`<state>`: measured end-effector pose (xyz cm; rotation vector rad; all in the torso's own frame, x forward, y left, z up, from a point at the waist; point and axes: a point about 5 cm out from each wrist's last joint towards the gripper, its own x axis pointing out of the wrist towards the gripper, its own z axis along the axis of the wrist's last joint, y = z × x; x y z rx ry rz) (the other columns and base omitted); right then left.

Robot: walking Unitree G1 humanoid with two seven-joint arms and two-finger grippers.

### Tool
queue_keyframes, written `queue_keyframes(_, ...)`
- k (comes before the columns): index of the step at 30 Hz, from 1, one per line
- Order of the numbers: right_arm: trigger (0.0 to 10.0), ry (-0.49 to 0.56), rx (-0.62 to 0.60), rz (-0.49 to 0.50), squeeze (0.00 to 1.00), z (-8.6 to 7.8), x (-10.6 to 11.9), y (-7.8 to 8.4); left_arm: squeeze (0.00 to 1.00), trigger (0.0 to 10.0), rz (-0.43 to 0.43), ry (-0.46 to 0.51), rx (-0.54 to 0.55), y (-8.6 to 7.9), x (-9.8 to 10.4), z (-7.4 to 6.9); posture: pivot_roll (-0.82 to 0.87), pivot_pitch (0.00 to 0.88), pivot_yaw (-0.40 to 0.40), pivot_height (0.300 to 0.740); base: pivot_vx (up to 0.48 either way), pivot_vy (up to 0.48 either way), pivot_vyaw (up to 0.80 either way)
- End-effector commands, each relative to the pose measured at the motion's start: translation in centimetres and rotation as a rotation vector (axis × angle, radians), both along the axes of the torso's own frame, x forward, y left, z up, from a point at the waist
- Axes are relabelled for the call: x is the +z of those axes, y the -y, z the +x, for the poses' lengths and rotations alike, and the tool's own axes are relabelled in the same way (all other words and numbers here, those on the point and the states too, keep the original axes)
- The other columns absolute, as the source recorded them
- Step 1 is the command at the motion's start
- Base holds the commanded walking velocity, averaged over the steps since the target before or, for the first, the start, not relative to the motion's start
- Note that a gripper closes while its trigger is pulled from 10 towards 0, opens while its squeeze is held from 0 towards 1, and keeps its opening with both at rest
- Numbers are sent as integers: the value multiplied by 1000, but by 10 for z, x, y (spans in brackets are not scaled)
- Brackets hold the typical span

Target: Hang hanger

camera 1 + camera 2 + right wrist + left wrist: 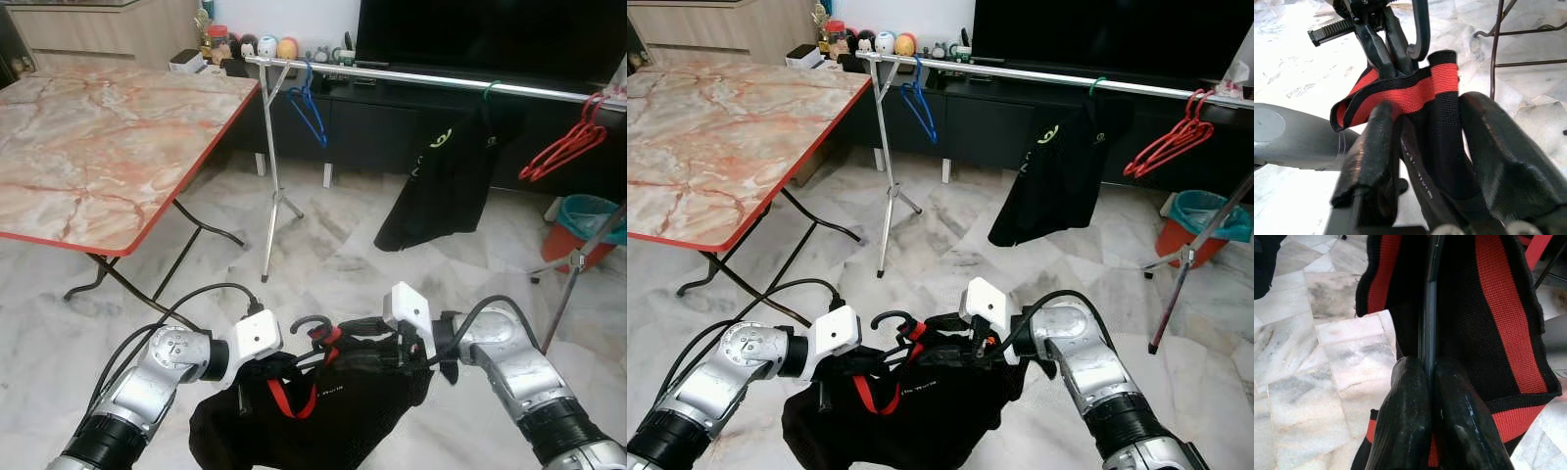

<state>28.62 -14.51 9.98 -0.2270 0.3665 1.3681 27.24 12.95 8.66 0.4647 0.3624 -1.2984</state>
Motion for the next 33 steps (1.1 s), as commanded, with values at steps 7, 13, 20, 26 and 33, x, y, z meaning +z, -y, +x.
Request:
queue_keyframes(7,0,-32,16,-10,0,-3,-7,-1,0,10000,-19,35,-4,2,9,5,106,0,-13,740,0,0,0)
queue_keyframes(13,0,-31,9,-24,0,-3,-9,-1,0,10000,-17,35,-8,1,10,4,105,0,-12,740,0,0,0)
queue_keyframes(20,0,-4,-18,-77,0,2,-8,8,0,10000,-1,49,3,-3,10,6,100,0,-12,740,0,0,0)
queue_keyframes(26,0,37,-45,-133,0,7,-4,16,0,10000,22,59,24,-11,8,6,100,0,-12,740,0,0,0)
queue_keyframes(33,0,87,-62,-216,0,12,1,27,0,10000,65,55,34,-22,5,3,97,0,-11,740,0,0,0)
